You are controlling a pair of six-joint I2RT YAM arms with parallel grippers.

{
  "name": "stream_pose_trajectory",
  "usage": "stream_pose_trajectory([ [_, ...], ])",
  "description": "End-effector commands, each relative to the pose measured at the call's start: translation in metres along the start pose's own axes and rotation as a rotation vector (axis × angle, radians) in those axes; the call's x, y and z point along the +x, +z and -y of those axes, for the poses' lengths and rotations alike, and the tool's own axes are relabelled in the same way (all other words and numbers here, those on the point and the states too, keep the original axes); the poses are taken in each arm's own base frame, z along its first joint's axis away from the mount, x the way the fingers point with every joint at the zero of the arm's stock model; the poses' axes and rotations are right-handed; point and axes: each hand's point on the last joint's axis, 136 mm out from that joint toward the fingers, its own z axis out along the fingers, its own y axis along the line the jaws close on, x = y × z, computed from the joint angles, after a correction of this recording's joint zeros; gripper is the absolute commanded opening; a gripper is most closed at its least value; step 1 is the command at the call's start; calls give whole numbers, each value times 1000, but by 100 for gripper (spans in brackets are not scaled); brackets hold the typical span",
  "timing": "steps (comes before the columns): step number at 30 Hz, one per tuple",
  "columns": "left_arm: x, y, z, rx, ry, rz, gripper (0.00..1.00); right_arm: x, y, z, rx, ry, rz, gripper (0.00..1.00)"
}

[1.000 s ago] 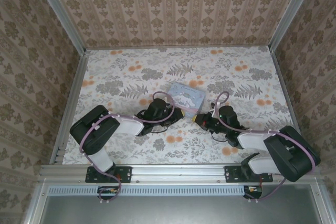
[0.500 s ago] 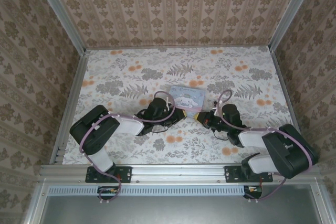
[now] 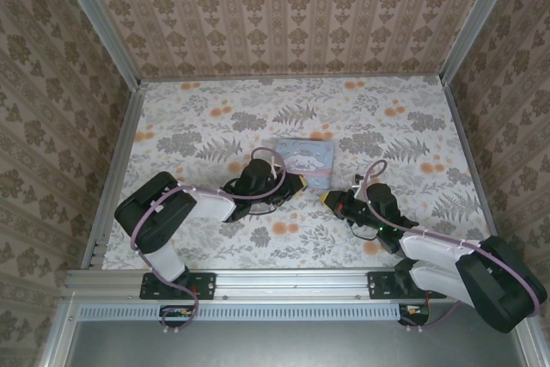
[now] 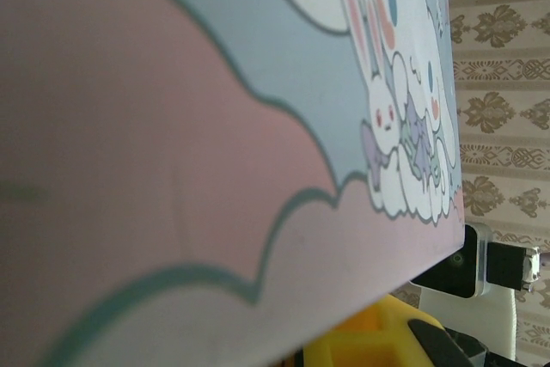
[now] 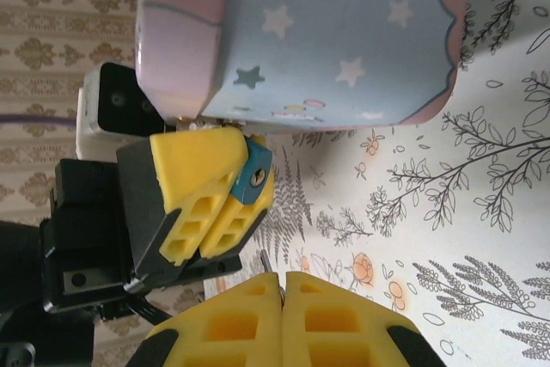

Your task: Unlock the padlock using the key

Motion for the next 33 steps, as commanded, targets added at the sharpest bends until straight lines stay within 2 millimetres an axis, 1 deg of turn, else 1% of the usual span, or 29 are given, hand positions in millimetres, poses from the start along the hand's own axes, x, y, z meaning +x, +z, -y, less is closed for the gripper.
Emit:
stream_pose_trajectory([
  [1, -6, 0, 17, 59, -1, 24, 0, -9, 0, 2, 23, 68, 63, 0],
  [12, -8, 0, 19, 64, -3, 36, 0, -12, 19, -3, -2, 164, 87, 0],
  [22, -8, 1, 19, 68, -8, 39, 0, -12, 31, -15, -25, 174, 90, 0],
  [33, -7, 1, 20, 71, -6, 38, 0, -11, 37, -16, -31, 179, 93, 0],
])
